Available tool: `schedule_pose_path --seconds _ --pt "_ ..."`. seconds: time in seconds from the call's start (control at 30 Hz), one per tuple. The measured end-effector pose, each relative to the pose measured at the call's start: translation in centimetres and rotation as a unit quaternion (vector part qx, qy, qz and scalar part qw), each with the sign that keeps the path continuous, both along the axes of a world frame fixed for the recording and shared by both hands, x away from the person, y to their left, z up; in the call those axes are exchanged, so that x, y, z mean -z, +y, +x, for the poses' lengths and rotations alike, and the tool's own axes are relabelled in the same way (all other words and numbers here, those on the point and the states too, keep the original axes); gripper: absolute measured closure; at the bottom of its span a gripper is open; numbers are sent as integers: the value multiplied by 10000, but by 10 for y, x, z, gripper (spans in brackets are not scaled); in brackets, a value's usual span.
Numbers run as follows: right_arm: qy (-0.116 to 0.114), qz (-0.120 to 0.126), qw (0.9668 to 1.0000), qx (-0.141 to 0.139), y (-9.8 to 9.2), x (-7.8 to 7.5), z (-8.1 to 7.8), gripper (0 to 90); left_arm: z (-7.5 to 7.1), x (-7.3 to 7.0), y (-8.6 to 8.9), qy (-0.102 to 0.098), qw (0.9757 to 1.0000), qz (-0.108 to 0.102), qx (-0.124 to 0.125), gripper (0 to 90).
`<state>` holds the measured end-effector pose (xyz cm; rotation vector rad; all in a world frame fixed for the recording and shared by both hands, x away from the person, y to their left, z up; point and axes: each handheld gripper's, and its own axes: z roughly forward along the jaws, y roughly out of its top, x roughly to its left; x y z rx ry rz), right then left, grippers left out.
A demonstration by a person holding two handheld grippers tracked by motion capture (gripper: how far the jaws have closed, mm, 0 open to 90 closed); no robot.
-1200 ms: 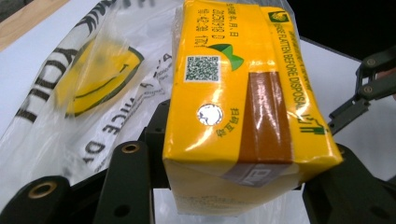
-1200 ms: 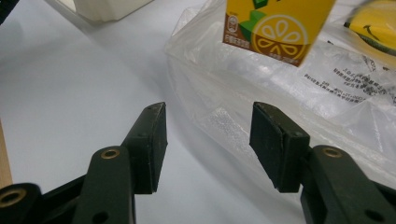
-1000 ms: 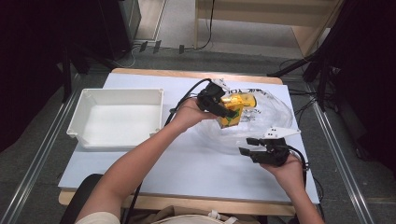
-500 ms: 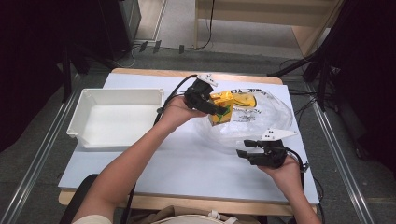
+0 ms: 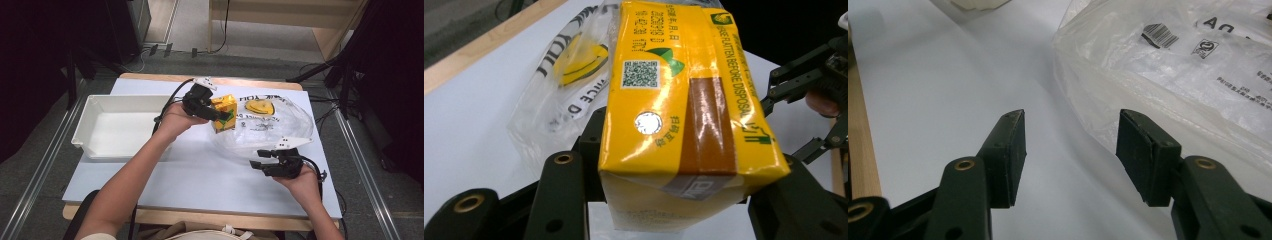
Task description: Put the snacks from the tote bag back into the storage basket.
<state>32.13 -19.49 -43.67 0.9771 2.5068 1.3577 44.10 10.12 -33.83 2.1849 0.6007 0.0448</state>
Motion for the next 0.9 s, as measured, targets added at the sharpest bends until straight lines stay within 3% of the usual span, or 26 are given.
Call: schedule_pose_path --seconds 0.2,0.53,0.9 --pt "-26 -23 10000 -31 1 -2 2 463 0 1 11 31 9999 24 -118 516" --pt "24 -46 9999 -98 3 -1 6 463 -2 -9 27 -138 9997 -59 -176 516" --pt "71 -20 9998 -181 7 2 10 463 3 -15 53 -108 9991 -8 -398 516"
